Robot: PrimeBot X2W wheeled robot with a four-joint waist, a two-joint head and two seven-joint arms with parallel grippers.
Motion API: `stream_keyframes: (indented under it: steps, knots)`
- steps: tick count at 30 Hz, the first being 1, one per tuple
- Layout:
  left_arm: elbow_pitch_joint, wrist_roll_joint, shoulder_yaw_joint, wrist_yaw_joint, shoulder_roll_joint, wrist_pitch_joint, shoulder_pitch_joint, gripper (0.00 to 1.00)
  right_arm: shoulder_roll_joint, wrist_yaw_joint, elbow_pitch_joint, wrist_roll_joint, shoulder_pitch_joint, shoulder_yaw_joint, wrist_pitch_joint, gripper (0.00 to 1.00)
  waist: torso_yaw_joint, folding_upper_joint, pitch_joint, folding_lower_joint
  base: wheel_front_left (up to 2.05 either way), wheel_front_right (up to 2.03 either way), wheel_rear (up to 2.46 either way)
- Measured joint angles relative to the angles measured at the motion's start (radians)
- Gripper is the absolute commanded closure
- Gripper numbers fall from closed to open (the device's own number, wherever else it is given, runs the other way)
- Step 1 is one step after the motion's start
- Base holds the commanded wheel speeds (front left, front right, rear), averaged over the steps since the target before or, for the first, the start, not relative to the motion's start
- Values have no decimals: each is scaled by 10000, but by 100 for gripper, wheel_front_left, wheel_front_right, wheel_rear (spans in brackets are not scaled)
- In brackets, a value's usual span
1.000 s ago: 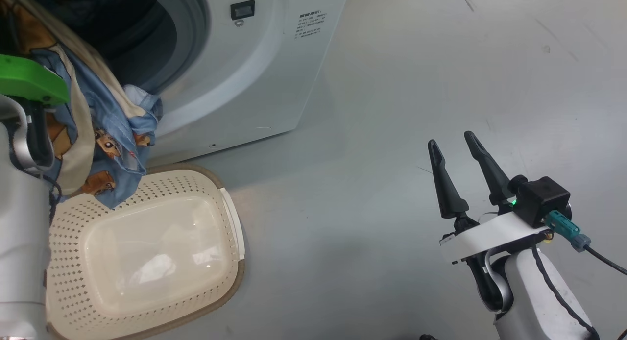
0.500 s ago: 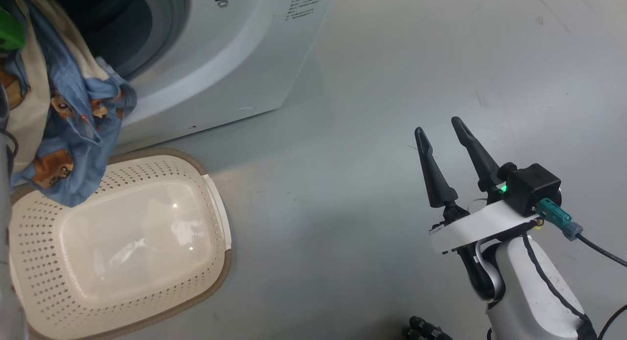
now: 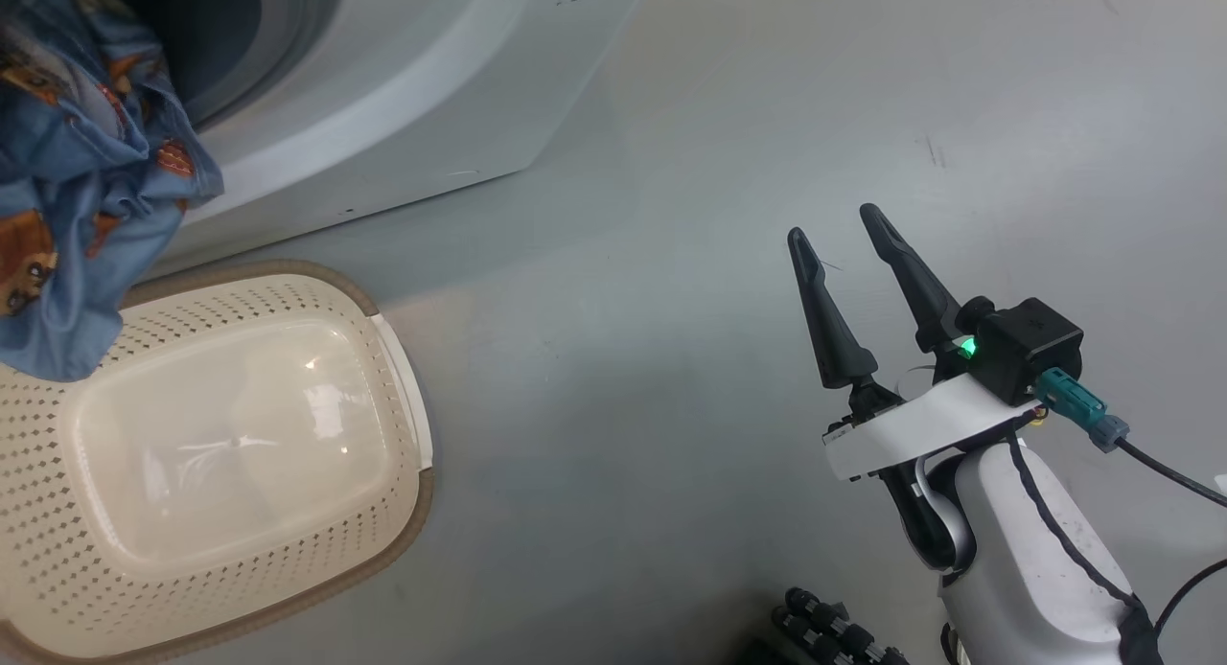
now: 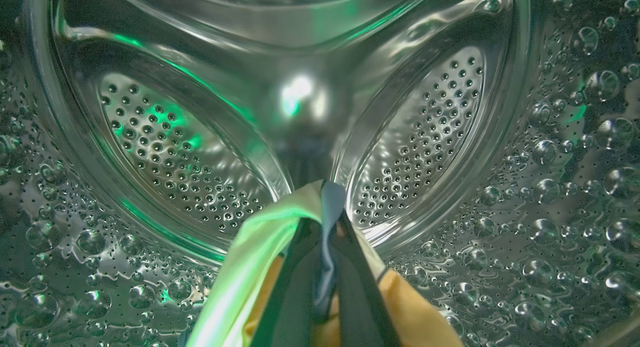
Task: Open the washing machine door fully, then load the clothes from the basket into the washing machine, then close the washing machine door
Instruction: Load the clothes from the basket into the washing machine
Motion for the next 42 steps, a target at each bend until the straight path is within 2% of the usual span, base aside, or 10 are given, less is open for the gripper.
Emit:
stream_keyframes:
  steps: [7, 16, 19, 23, 24, 26, 28, 42]
  knots:
    - [286, 161, 29, 42, 171, -40, -827, 100, 4, 0, -8, 4, -28, 2, 0, 0, -84, 0, 293, 0, 0, 0, 0]
    - [1137, 284, -151, 56, 159, -90, -833, 100, 4, 0, 50, 46, -36, 75, 0, 0, -76, 1, 329, 0, 0, 0, 0]
    - [1536, 336, -244, 104, 92, -88, -789, 75, 4, 0, 132, 94, -43, 56, 2, 0, -30, 0, 250, -1, 0, 0, 0]
    - [1992, 337, -234, 173, -125, -10, -789, 55, 4, 0, 196, 94, -77, 25, 2, 0, 69, 0, 59, 0, 0, 0, 0]
    - [2046, 337, -242, 176, -161, -12, -789, 39, 4, 0, 209, 94, -81, 6, 2, 0, 90, 0, 18, -1, 0, 0, 0]
    - [2205, 337, -244, 230, -209, -10, -790, 14, 4, 0, 247, 92, -81, -31, 2, 0, 139, 0, -70, -1, 0, 0, 0]
    - [2339, 337, -242, 242, -274, 0, -789, 0, 2, 0, 291, 81, -81, -75, 2, 0, 192, 0, -152, 0, 0, 0, 0]
    - [3221, 253, -347, 445, -846, 117, -767, 0, -2, 0, 397, -27, -64, -270, 0, 0, 572, 0, -660, -1, 0, 0, 0]
